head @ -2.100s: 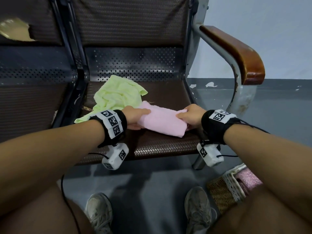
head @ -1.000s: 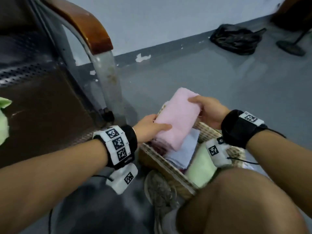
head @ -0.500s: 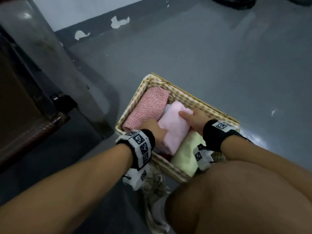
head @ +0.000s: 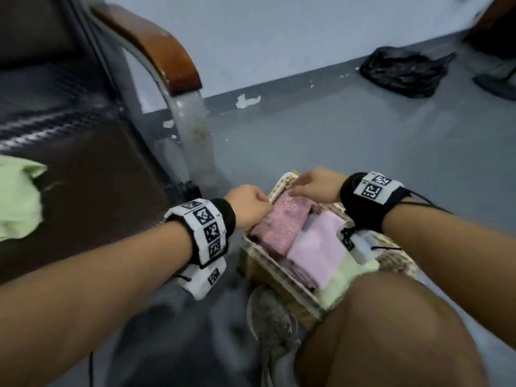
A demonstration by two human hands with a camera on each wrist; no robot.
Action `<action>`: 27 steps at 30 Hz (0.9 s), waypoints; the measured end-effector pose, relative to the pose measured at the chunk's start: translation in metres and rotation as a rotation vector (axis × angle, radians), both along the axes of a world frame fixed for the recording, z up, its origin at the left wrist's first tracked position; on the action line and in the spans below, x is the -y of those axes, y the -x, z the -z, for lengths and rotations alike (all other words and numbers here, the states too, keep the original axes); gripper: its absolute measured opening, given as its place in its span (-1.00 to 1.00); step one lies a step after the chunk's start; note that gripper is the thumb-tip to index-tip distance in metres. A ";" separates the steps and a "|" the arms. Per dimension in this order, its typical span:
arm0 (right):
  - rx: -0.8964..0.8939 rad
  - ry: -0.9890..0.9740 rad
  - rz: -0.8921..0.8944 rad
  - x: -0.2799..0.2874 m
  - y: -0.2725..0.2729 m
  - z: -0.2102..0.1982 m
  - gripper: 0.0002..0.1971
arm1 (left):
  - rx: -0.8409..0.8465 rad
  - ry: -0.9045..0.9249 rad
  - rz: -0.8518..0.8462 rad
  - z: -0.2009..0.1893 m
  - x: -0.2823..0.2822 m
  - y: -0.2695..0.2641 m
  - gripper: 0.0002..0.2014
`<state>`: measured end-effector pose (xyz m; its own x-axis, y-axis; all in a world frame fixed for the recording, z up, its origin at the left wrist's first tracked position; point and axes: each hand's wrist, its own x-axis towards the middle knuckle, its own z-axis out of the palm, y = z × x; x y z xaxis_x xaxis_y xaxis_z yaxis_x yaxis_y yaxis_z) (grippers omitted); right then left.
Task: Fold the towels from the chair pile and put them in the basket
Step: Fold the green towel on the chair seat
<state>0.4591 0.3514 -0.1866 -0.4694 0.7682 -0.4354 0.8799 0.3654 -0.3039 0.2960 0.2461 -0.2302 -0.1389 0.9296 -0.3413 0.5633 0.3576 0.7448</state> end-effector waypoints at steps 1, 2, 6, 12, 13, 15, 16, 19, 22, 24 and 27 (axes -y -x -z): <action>-0.046 0.009 -0.057 0.005 0.024 -0.012 -0.64 | -0.016 -0.032 -0.009 -0.015 0.008 0.021 -0.92; -0.100 0.035 -0.098 0.011 0.050 -0.023 -0.67 | -0.042 -0.065 -0.024 -0.030 0.018 0.043 -0.93; -0.244 0.161 -0.208 0.051 0.160 -0.051 -0.74 | -0.142 -0.156 -0.147 -0.077 0.073 0.134 -0.90; -0.335 0.269 -0.413 0.139 0.299 -0.050 -0.76 | -0.319 -0.127 -0.398 -0.077 0.177 0.240 -0.95; -0.331 0.269 -0.442 0.150 0.314 -0.044 -0.75 | -0.357 -0.082 -0.425 -0.068 0.190 0.253 -0.93; -0.291 0.234 -0.527 0.166 0.337 -0.028 -0.74 | -0.410 0.038 -0.468 -0.048 0.208 0.278 -0.79; -0.262 0.198 -0.573 0.171 0.347 -0.019 -0.73 | -0.430 0.098 -0.486 -0.039 0.213 0.290 -0.68; -0.196 0.144 -0.647 0.176 0.368 0.007 -0.69 | -0.488 0.212 -0.538 -0.011 0.223 0.313 -0.48; -0.156 0.142 -0.662 0.172 0.386 0.023 -0.70 | -0.545 0.277 -0.477 0.012 0.228 0.327 -0.53; -0.165 0.137 -0.659 0.169 0.399 0.030 -0.69 | -0.560 0.310 -0.473 0.020 0.231 0.336 -0.60; -0.157 0.141 -0.669 0.168 0.413 0.036 -0.59 | -0.611 0.249 -0.520 0.021 0.232 0.343 -0.77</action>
